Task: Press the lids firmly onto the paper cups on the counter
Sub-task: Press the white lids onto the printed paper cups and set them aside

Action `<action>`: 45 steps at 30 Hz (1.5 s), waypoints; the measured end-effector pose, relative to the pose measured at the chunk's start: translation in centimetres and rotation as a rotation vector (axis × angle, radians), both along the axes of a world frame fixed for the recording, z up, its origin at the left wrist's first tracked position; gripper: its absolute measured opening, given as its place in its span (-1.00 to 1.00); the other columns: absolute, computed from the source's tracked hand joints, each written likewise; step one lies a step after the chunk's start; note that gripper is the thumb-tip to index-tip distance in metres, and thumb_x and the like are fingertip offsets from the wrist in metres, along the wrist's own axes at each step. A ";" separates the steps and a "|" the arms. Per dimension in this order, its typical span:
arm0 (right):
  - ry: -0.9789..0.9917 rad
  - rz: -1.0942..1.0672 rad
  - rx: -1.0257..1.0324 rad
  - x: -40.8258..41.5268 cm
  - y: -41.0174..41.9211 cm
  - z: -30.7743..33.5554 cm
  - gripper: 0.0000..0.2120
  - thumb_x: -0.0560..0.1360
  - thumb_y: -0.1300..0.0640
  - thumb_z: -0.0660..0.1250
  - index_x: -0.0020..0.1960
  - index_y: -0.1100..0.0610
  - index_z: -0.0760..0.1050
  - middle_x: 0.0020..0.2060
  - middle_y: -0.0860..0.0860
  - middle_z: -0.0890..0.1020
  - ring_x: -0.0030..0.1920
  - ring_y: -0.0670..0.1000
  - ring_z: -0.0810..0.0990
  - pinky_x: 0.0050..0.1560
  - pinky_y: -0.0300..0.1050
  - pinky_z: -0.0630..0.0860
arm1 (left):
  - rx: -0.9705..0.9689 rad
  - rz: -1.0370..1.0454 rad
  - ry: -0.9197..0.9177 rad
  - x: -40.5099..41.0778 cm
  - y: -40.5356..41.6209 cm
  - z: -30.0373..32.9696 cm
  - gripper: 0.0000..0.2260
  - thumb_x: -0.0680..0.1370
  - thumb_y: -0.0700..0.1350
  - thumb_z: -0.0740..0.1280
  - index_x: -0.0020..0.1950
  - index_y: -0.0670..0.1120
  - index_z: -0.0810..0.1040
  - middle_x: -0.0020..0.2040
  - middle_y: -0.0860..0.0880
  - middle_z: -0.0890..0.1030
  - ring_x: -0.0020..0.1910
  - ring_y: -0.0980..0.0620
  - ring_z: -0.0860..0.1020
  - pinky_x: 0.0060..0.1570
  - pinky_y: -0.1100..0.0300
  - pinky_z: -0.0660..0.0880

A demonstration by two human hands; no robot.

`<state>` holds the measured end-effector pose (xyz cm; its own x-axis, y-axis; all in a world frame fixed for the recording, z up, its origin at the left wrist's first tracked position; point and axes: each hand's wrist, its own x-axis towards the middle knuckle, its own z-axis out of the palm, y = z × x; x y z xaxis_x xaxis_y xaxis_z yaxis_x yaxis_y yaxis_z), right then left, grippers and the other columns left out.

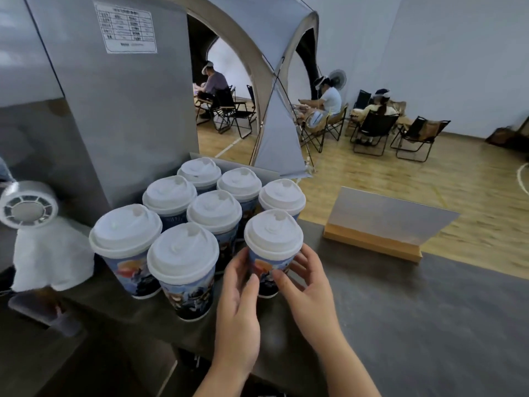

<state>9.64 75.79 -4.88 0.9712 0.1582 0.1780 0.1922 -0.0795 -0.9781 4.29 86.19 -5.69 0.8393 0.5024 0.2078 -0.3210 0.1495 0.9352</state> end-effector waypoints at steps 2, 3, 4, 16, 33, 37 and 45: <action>-0.002 -0.016 0.009 0.1 0.4 0.0 -0.46 0.47 0.26 0.48 0.30 -0.17 0.40 0.13 -0.27 0.60 0.16 -0.29 0.56 0.07 -0.39 0.53 | -0.003 -0.027 0.006 0.2 0.3 -0.5 -0.56 0.53 -0.11 0.24 0.43 0.06 0.41 0.38 0.19 0.52 0.41 0.22 0.42 0.37 0.22 0.35; -0.002 -0.024 0.017 0.1 0.5 -0.1 -0.47 0.47 0.26 0.48 0.29 -0.16 0.41 0.13 -0.28 0.61 0.16 -0.30 0.56 0.07 -0.40 0.52 | -0.005 -0.038 0.009 0.3 0.4 -0.7 -0.54 0.52 -0.10 0.23 0.43 0.08 0.40 0.40 0.20 0.50 0.43 0.23 0.41 0.39 0.20 0.34; -0.002 -0.032 0.022 0.1 0.7 -0.1 -0.47 0.47 0.26 0.48 0.29 -0.16 0.41 0.13 -0.29 0.61 0.16 -0.30 0.56 0.07 -0.41 0.51 | -0.002 -0.051 0.006 0.4 0.5 -0.8 -0.53 0.52 -0.11 0.23 0.45 0.08 0.38 0.41 0.21 0.49 0.44 0.23 0.39 0.41 0.18 0.33; 0.020 -0.102 0.002 -0.7 2.0 -1.0 -0.48 0.46 0.22 0.49 0.30 -0.13 0.40 0.15 -0.26 0.58 0.17 -0.36 0.52 0.09 -0.39 0.53 | -0.055 -0.121 0.087 -0.5 0.4 -1.2 -0.52 0.58 -0.10 0.24 0.51 0.08 0.32 0.46 0.23 0.41 0.40 0.38 0.36 0.24 0.51 0.34; 0.022 -0.366 0.024 -7.7 -13.9 0.1 -0.74 0.63 0.13 0.25 0.25 -0.14 0.47 0.07 -0.10 0.65 0.09 -0.09 0.64 0.17 -0.07 0.58 | -0.072 -0.091 0.218 -4.2 -13.0 0.5 -0.76 0.69 -0.22 0.15 0.21 0.03 0.52 0.15 0.16 0.57 0.22 0.13 0.53 0.35 0.03 0.41; 0.009 -0.471 0.029 -12.3 -22.1 1.3 -0.77 0.64 0.15 0.22 0.23 -0.10 0.50 0.01 -0.10 0.67 0.04 -0.09 0.65 0.14 -0.12 0.59 | -0.014 -0.233 0.199 -6.8 -21.0 1.7 -0.77 0.69 -0.19 0.14 0.20 0.06 0.51 0.15 0.16 0.57 0.22 0.15 0.53 0.30 0.11 0.43; -0.002 -0.840 0.118 -25.4 -40.6 2.6 -0.79 0.65 0.15 0.20 0.19 -0.02 0.56 -0.02 -0.04 0.70 0.00 -0.05 0.67 0.12 -0.10 0.61 | 0.006 -0.571 0.177 -14.5 -39.8 3.3 -0.77 0.70 -0.17 0.12 0.19 0.04 0.53 0.13 0.17 0.58 0.16 0.26 0.53 0.24 0.23 0.43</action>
<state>-15.73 35.16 -2.28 0.7577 -0.6353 0.1494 0.1165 -0.0935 -0.9888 -10.25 46.41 -2.35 0.9984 -0.0392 0.0414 -0.0305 0.2473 0.9685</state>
